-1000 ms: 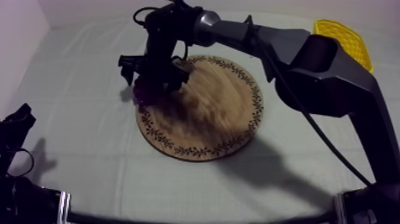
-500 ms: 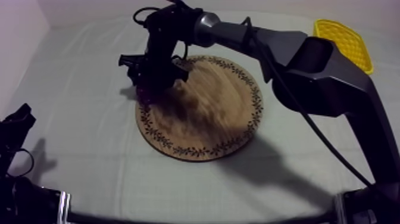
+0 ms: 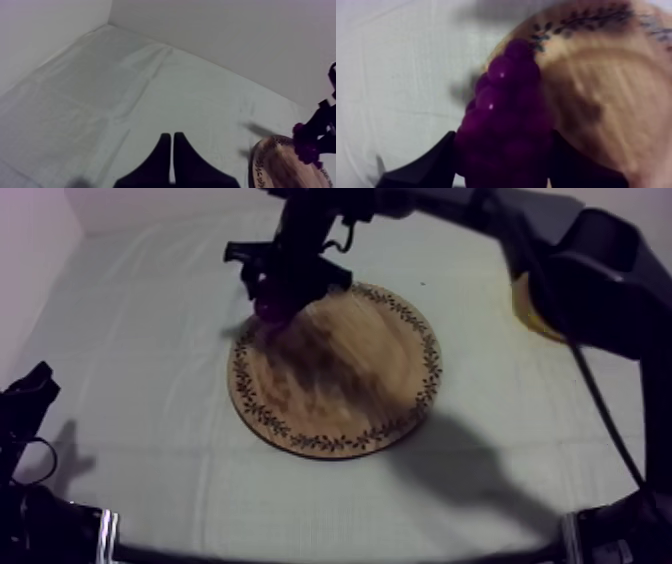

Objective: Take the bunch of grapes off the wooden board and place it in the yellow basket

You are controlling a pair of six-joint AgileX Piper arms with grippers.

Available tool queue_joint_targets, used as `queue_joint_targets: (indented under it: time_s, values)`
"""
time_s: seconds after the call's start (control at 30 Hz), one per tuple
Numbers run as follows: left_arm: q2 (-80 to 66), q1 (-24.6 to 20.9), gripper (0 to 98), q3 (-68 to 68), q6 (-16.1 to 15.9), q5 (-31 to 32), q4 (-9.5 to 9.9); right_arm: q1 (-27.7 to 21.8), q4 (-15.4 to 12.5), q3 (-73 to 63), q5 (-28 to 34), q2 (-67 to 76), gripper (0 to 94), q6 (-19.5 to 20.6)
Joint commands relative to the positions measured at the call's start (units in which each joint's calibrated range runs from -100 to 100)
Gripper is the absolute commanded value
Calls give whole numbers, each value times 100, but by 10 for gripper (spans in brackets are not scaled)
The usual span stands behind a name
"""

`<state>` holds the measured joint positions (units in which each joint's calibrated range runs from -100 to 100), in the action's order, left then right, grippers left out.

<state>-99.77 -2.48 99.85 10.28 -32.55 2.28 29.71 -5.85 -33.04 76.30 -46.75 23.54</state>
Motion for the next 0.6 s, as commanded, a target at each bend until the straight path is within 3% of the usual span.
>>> queue_joint_targets:
  time_s: [0.0, 0.23, 0.57]
  values:
    - [3, -1, 0, 4, 0, -3, -1, -95, 61, 1112, -109, 976, 231, -105]
    - [3, -1, 0, 4, 0, -3, -1, -690, 165, 2754, 22, 2858, 236, -474]
    - [3, -1, 0, 4, 0, -3, -1, -1964, 375, 3566, 162, 4286, 244, -997]
